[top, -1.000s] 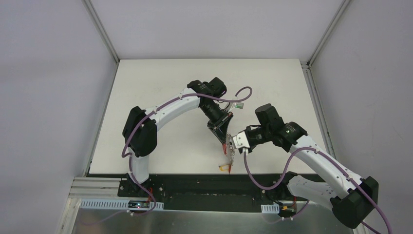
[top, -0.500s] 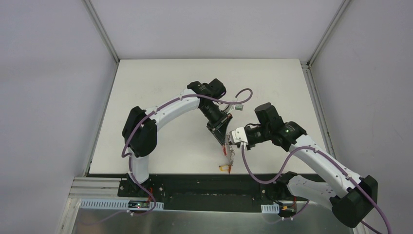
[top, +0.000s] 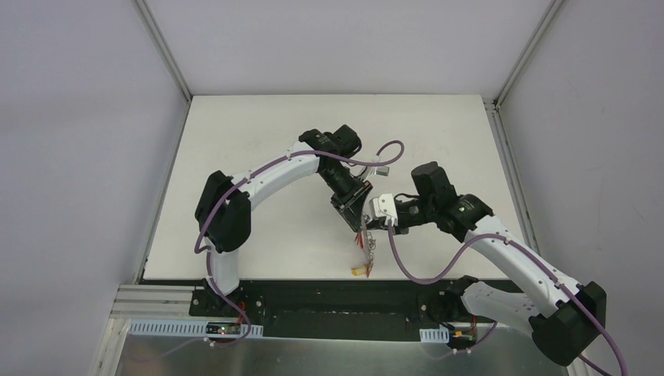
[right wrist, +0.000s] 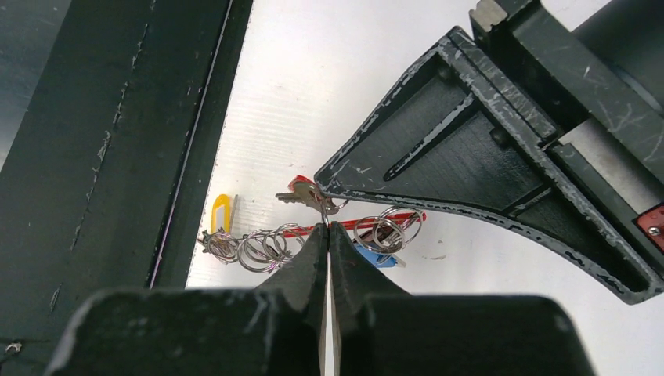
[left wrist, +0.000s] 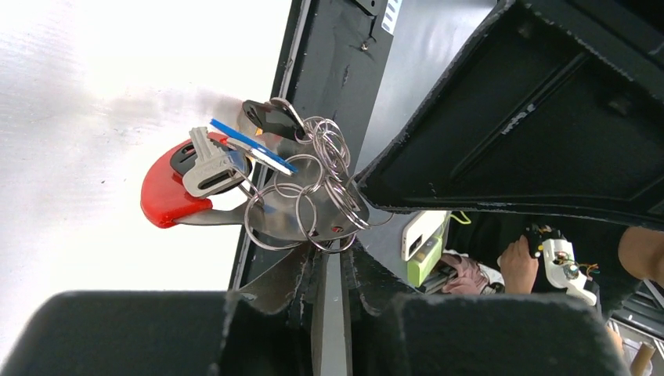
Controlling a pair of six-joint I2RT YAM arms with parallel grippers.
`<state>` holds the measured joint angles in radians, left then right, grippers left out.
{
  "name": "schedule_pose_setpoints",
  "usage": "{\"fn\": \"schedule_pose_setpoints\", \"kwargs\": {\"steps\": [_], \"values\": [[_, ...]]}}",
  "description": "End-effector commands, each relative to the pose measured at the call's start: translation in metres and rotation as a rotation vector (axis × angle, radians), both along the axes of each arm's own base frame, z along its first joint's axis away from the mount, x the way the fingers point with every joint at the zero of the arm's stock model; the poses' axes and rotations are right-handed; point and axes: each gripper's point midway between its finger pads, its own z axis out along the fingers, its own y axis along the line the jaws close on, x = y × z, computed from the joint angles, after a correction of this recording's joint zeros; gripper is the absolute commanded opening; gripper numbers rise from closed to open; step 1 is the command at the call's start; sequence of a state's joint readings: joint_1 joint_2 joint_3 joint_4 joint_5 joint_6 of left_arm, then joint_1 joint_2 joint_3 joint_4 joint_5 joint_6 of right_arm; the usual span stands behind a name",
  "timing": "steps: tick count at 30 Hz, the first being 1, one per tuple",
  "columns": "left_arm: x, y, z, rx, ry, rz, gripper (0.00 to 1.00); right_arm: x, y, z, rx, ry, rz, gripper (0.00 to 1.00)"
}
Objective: Put the keys on the keyring
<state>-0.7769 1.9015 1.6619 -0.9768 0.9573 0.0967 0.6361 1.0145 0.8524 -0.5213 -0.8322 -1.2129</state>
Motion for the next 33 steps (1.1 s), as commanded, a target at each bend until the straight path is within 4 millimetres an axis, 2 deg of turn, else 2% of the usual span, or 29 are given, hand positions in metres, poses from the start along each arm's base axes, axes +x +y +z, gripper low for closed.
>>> {"fn": "schedule_pose_setpoints", "kwargs": {"steps": [1,6,12,19,25,33], "values": [[0.006,0.004,0.025,-0.052,-0.049,0.01,0.14,0.009,0.015,0.031,0.105,-0.036,0.011,0.0],[0.014,0.008,0.03,-0.052,-0.054,0.037,0.23,0.01,0.016,0.032,0.108,-0.025,0.004,0.0],[0.021,0.016,0.041,-0.064,-0.077,0.057,0.3,0.012,0.017,0.037,0.115,-0.01,-0.009,0.0],[0.022,0.035,0.053,-0.06,-0.144,0.033,0.37,0.019,0.018,0.051,0.159,0.051,-0.062,0.0],[0.033,0.047,0.07,-0.111,-0.277,0.058,0.48,0.024,0.021,0.067,0.219,0.144,-0.091,0.0],[0.047,0.04,0.097,-0.3,-0.504,0.075,0.49,0.041,0.029,0.089,0.3,0.313,-0.167,0.0]]}}
